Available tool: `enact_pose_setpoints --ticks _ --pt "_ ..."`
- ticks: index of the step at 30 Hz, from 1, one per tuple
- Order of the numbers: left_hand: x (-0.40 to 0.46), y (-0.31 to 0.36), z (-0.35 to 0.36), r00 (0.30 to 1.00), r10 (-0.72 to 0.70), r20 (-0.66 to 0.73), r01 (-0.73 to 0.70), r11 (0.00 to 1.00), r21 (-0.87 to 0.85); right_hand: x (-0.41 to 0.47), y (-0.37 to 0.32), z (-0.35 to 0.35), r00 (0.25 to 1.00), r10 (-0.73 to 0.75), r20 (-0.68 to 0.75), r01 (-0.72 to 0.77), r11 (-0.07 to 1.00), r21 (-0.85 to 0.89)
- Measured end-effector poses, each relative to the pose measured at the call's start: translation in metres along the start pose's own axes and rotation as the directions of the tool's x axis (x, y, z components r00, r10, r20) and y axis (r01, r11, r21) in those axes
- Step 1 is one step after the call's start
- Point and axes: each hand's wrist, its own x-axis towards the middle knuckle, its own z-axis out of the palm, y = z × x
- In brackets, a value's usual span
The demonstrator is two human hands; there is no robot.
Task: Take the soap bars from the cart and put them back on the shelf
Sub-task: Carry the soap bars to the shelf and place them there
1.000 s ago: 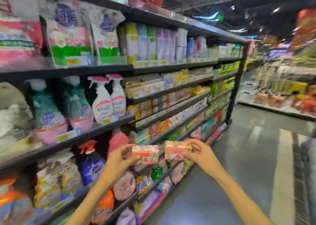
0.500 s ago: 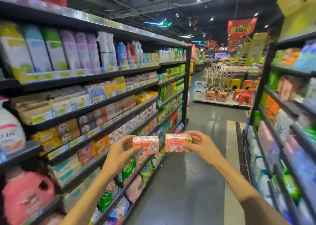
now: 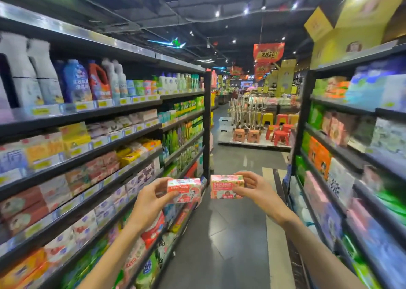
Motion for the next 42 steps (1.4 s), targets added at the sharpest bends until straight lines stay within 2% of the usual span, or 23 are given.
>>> enact_pose_setpoints --ticks 7,12,16,21,30,36,42 --pt "0.128 -0.059 0.029 0.999 -0.032 -0.038 0.034 0.998 0.058 0.143 0.050 -0.027 0.999 -0.026 0.022 0.025 0.999 0.039" --pt "0.192 -0.095 0.039 0.980 -0.071 -0.188 0.094 0.989 0.117 0.261 0.096 -0.019 0.989 -0.060 0.133 0.052 0.996 0.068" --pt "0.228 -0.125 0.030 0.948 -0.126 -0.292 0.171 0.976 0.133 0.351 0.115 0.002 0.954 -0.105 0.282 0.086 0.993 0.081" --pt "0.245 -0.147 -0.003 0.874 -0.192 -0.447 0.289 0.944 0.160 0.431 0.119 0.056 0.887 -0.146 0.437 0.084 0.984 0.159" --pt "0.228 -0.192 -0.083 0.673 -0.226 -0.704 0.477 0.861 0.179 0.511 0.126 0.205 0.728 -0.228 0.647 0.109 0.970 0.219" --pt "0.216 -0.228 -0.129 0.575 -0.265 -0.774 0.563 0.815 0.139 0.538 0.128 0.298 0.639 -0.278 0.717 0.152 0.959 0.237" --pt "0.225 -0.260 -0.150 0.499 -0.313 -0.808 0.659 0.743 0.119 0.563 0.139 0.353 0.582 -0.283 0.762 0.173 0.959 0.223"
